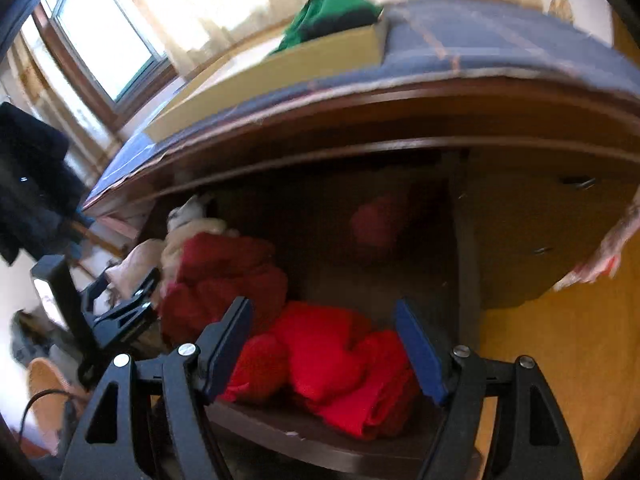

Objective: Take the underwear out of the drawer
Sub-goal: 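Move the right tool back down into the drawer toward the red socks, then close the right gripper on the bright red sock and lift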

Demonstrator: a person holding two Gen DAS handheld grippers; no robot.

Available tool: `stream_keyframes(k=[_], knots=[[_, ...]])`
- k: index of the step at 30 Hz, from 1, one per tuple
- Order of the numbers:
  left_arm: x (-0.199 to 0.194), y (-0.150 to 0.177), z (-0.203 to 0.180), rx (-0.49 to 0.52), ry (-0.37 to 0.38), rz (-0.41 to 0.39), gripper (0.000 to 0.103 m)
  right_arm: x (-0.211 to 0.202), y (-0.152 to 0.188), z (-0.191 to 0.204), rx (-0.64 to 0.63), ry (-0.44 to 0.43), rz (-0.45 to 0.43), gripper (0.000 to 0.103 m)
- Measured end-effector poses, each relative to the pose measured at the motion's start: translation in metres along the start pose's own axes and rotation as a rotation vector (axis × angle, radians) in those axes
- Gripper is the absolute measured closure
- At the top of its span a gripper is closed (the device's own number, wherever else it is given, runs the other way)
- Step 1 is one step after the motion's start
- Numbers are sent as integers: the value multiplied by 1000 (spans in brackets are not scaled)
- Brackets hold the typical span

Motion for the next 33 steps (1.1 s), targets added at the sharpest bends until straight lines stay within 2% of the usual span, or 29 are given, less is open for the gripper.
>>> stream_keyframes(k=[2,6,10,14,16,19,23,26,27,31,33], knots=[[-1,0,0,1,-4,-5,6,3,6,1,-28,-19,54,28],[0,0,0,-6,-7,-1,6,7,18,8,-114,7,117,28],[-1,0,0,-2,-9,0,6,16,17,13,-189,89,123,28],[-1,0,0,0,-13,-1,6,28,11,20,-204,71,150,28],[-1,0,-1,0,-12,-2,6,31,12,23,-190,45,168,28],[0,0,-1,4,-16,-4,6,32,18,34,-173,-63,216,28],[0,0,-2,-1,-13,-2,6,41,28,48,-135,-160,278,28],[0,0,-2,1,-11,-1,6,60,36,57,-142,-127,308,28],[0,0,-2,3,-13,-2,6,64,36,58,-131,-143,316,28],[0,0,-1,-1,-11,-6,6,76,31,55,-52,-151,360,28],[0,1,-1,-2,-8,-6,6,85,29,47,18,-153,397,32]])
Point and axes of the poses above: each gripper's, at about its wrist camera, not at the fingertips, and x roughly the way its jaws point, z to its left, y to its underside, the point moved 1 cm from there along x, roughly the way its jaws point, and after that the axes turned 11 degrees about x, right-handed, at the moved point
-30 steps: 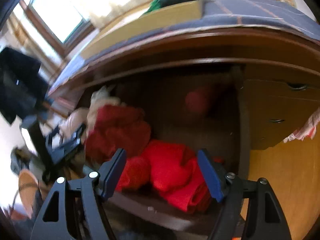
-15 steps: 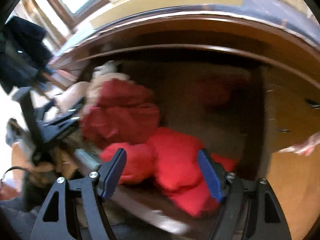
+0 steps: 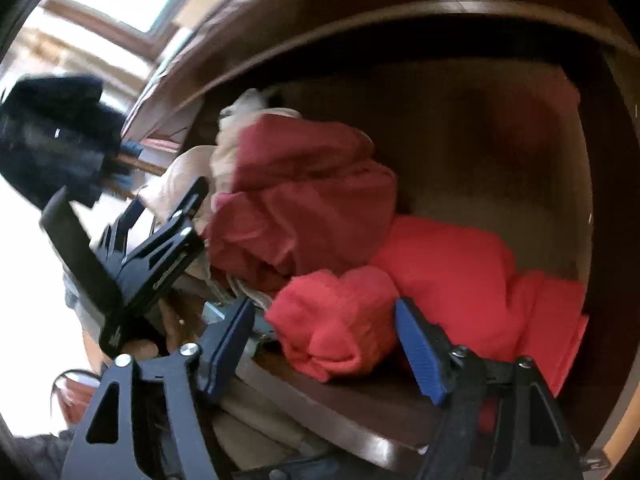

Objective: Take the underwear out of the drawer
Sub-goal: 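Close the right gripper on the bright red sock and lift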

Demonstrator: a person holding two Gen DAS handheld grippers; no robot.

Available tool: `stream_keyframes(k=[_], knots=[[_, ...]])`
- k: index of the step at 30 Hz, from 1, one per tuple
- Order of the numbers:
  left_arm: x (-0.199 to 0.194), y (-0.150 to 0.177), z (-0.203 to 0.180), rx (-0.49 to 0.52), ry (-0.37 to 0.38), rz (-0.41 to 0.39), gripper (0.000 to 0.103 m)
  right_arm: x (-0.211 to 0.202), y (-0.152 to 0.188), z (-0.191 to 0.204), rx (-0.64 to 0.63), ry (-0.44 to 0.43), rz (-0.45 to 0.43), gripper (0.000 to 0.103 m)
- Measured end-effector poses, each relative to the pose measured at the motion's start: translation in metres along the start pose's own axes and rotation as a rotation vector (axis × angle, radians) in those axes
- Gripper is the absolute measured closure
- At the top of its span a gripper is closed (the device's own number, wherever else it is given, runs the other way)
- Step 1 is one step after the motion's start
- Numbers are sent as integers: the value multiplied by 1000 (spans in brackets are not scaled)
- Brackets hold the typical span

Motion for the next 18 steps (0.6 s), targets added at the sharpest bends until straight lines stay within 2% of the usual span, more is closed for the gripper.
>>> stream_keyframes(k=[2,6,9,14,18], knots=[[0,0,0,1,-3,-1,6,1,-2,-6,28,10,10,43],[1,1,0,0,-7,2,6,8,2,2,-48,77,27,44],[1,1,0,3,-3,0,6,9,-1,2,-47,84,39,44],[2,1,-1,15,-11,-7,6,0,-1,-9,-35,55,31,59],[1,1,-1,9,-19,-9,6,-17,2,-22,16,-23,-11,62]])
Point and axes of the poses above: each gripper's, at about its wrist camera, not at the fingertips, and x roughly the way its jaws point, z to its left, y to its underside, the point moved 1 cm from there along x, roughly the way its jaws point, and after that the axes turned 11 degrees about x, right-handed, at the moved point
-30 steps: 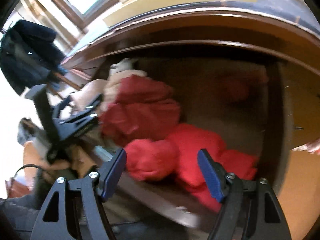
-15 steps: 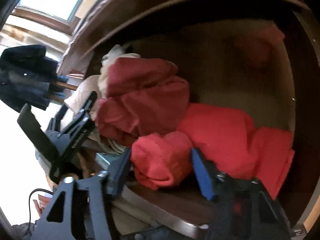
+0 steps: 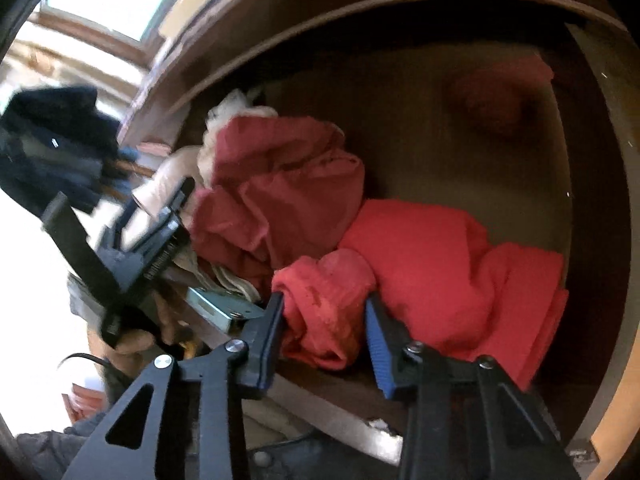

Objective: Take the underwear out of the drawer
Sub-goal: 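Close the right gripper on the bright red sock and lift, then carry the red sock to the tray and open the right gripper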

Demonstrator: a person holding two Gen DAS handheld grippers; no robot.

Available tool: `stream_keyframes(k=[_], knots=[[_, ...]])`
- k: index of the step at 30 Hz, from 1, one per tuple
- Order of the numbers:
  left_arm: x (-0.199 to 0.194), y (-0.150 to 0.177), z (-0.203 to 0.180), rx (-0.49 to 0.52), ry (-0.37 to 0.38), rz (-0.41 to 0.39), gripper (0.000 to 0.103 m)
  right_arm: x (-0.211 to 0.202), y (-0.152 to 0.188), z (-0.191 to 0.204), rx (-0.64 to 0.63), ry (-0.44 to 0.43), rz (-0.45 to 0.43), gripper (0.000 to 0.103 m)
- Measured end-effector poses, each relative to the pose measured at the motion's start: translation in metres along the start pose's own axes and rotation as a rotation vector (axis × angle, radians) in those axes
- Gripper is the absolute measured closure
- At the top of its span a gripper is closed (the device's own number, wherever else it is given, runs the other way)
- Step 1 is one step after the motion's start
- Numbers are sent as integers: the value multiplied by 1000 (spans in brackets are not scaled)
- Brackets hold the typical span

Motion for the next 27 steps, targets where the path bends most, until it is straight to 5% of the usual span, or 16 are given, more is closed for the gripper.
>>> stream_keyframes(k=[6,10,19,27], knots=[[0,0,0,4,-6,-2,6,-39,-8,-9,103,-246,-128,62],[-2,0,1,2,-11,-2,6,-70,-12,2,83,-322,-231,62],[-4,0,-1,12,-16,-7,6,-139,-44,53,-39,-301,-481,62],[-4,0,-1,15,-14,-9,6,-160,-98,97,-172,-92,-689,62]])
Point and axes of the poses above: each gripper's, at about its wrist camera, not at the fingertips, and x roughly the way its jaws point, z to its left, y to its underside, the point moved 1 cm from there along x, roughly the way its jaws point, and after that the axes turned 11 degrees about x, right-handed, at the moved point
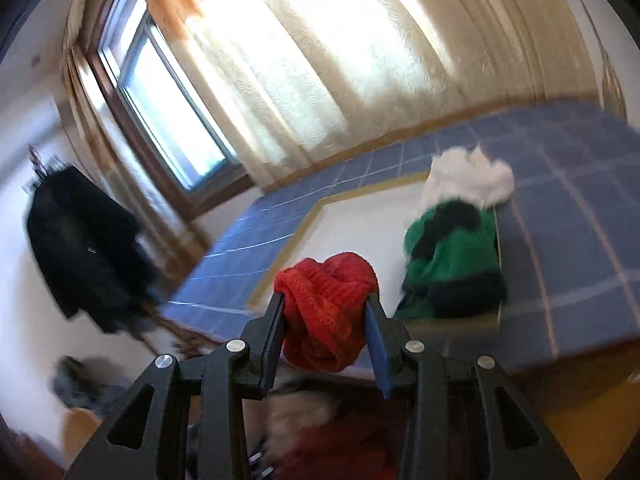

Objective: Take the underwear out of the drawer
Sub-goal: 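Carry the red sock to the tray and open the right gripper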

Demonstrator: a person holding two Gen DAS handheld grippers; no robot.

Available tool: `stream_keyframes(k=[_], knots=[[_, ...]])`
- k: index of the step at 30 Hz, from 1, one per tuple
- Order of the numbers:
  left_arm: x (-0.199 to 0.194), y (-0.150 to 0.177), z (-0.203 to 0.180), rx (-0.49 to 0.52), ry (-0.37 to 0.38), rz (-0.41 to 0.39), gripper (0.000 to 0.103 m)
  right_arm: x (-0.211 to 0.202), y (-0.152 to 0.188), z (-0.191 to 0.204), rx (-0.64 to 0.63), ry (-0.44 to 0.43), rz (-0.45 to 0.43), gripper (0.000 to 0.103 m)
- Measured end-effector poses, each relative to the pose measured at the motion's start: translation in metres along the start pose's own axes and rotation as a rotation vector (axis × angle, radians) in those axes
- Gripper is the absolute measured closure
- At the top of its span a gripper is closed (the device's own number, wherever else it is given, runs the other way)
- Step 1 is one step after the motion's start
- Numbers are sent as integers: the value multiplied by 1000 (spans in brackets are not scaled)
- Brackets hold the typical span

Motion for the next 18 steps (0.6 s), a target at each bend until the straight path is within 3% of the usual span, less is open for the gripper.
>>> stream_keyframes(k=[5,11,18], knots=[[-1,0,0,-1,1,-3,6,56,-5,10,-147,164,-22,62],[0,0,0,-1,10,1,6,105,3,-3,-210,288,43,62],[1,-1,2,-6,22,8,6,124,3,-9,-203,343,38,61]])
Point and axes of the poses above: each gripper's, at about its wrist camera, not at the fingertips, and x roughly the way its jaws point, z to its left, y to its underside, the point moved 1 cm from there along x, roughly the way its jaws point, and after that the axes turned 11 degrees about x, right-handed, at the moved point
